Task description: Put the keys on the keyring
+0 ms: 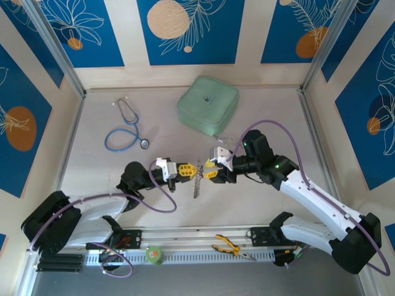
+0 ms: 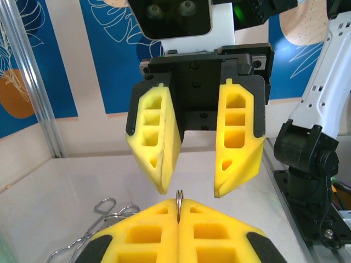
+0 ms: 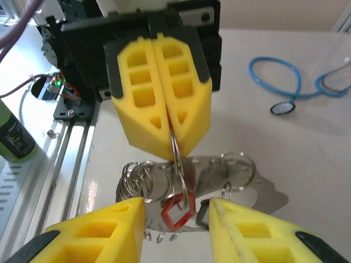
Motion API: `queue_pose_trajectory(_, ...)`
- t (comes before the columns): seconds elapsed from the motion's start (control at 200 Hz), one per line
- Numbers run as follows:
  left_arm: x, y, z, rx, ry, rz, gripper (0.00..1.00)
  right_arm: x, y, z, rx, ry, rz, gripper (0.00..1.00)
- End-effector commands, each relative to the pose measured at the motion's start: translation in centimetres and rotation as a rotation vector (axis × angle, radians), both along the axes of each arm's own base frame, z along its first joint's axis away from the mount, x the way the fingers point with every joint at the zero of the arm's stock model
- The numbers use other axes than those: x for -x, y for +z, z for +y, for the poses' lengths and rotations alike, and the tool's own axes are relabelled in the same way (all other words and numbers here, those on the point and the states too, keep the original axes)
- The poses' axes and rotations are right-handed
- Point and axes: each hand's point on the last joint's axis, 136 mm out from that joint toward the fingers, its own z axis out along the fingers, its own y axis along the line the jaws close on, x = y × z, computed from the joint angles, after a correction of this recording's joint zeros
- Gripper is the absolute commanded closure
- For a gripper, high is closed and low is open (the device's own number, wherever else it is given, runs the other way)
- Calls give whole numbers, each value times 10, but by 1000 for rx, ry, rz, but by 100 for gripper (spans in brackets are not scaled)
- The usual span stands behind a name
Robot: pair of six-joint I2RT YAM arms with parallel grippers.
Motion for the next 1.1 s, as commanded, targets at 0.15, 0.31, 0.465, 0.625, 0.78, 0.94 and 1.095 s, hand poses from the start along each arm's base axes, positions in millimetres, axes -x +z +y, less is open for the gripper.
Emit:
queue_pose_trajectory(0.15,10,31,-2,120,-79,-30,100,6,8,13,-40,60,-40,66)
queue_pose_trajectory(0.31,11,30,-2,118,-85,-25,100,2,4,16,-27,48,-35,70)
queue_pose_trajectory(0.465,12,30,-2,116,-91,-26,100,-2,0,17,-5,35,-22,73)
queue_pose_trajectory(0.625,14,29,-2,112,-94,-30,100,4,10,20,-52,61,-6,77)
queue_pose_trajectory(0.78,15,29,-1,103,-94,-38,100,6,12,21,-63,70,-2,80)
queue_pose_trajectory(0.94,16,27,0,97,-87,-46,100,7,12,18,-52,70,-4,76)
queue_pose_trajectory(1.095,16,26,-1,90,-95,-40,100,8,14,16,-59,65,-9,78)
